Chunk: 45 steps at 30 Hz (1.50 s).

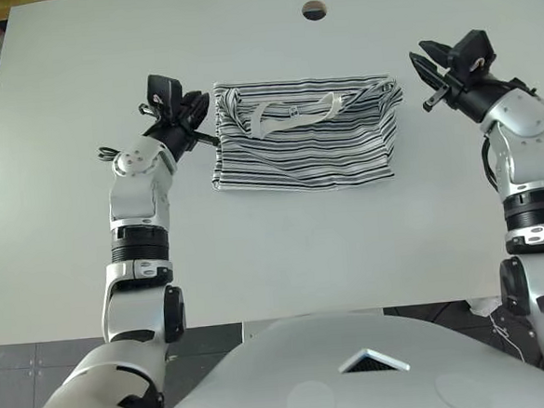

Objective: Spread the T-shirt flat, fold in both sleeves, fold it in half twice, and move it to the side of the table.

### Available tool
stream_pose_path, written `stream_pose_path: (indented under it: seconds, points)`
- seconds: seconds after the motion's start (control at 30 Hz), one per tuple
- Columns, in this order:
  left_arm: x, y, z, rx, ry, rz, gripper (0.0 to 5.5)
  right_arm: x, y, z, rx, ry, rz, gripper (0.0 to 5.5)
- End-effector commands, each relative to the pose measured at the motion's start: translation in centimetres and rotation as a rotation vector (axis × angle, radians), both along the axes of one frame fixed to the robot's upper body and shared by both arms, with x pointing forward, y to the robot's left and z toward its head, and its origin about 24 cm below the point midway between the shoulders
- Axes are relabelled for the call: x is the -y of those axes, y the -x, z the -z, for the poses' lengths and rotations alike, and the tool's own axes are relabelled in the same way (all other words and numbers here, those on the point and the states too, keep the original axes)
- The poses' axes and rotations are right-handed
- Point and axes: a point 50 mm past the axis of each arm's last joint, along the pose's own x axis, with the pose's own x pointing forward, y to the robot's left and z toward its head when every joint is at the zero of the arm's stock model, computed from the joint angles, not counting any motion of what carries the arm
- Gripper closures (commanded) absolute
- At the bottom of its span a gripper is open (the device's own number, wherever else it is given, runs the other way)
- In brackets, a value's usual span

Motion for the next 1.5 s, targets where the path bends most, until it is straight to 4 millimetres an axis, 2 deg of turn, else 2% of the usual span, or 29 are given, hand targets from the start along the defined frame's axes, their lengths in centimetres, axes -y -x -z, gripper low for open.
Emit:
stream_pose_path:
  seconds: [0.03, 0.1, 0.17, 0.2, 0.33, 0.43, 0.53, 0.63, 0.7, 0.77, 0.93, 1.03, 1.27, 1.37, 1.5]
  points:
    - [-0.7, -0.4, -1.3, 0.084, 0.02, -0.067, 4.83, 0.6, 0.0, 0.2, 0.03, 0.087, 0.025, 5.36]
    - [-1.3, -0.5, -2.1, 0.133, 0.023, -0.109, 4.83, 0.0, 0.2, 0.0, 0.07, 0.113, -0.008, 5.36]
    - [-0.8, 0.0, -2.8, 0.178, 0.042, -0.06, 5.11, -1.0, 0.9, -0.2, 0.112, 0.127, -0.084, 5.4]
    - [0.2, 0.6, -2.9, 0.174, 0.032, 0.016, 5.37, -1.6, 1.5, -0.2, 0.127, 0.139, -0.143, 5.4]
    - [5.2, 3.4, -2.6, 0.132, -0.038, 0.292, 5.37, -3.8, 4.2, 0.1, 0.111, 0.175, -0.43, 5.4]
    - [9.1, 5.9, -0.9, 0.102, -0.196, 0.493, 5.37, -4.6, 5.4, 1.1, 0.043, 0.27, -0.605, 5.4]
    - [11.0, 7.2, 0.4, 0.072, -0.231, 0.576, 5.37, -4.4, 4.3, 1.9, 0.014, 0.392, -0.622, 5.4]
    - [12.2, 7.6, 1.8, 0.027, -0.218, 0.585, 5.37, -5.3, 2.2, 1.2, 0.06, 0.382, -0.576, 5.4]
    - [12.6, 7.9, 3.2, 0.001, -0.265, 0.583, 5.37, -6.2, 1.2, 0.8, 0.072, 0.36, -0.576, 5.4]
    - [13.0, 9.0, 4.8, -0.06, -0.29, 0.615, 5.37, -6.9, 0.4, 0.8, 0.069, 0.352, -0.571, 5.4]
    - [13.1, 10.8, 6.1, -0.139, -0.308, 0.679, 5.37, -7.9, -1.3, 1.1, 0.018, 0.344, -0.55, 5.4]
    - [12.9, 10.6, 5.6, -0.124, -0.308, 0.678, 5.37, -8.1, -2.7, 1.8, -0.038, 0.409, -0.508, 5.4]
    - [12.3, 10.7, 4.9, -0.116, -0.314, 0.673, 5.37, -6.2, -4.7, 2.0, -0.078, 0.497, -0.326, 5.4]
    - [11.6, 10.4, 4.3, -0.102, -0.321, 0.652, 5.37, -5.3, -4.4, 2.7, -0.097, 0.527, -0.309, 5.4]
    - [10.5, 9.9, 3.3, -0.083, -0.331, 0.623, 5.37, -4.1, -2.7, 4.7, -0.14, 0.627, -0.395, 5.4]
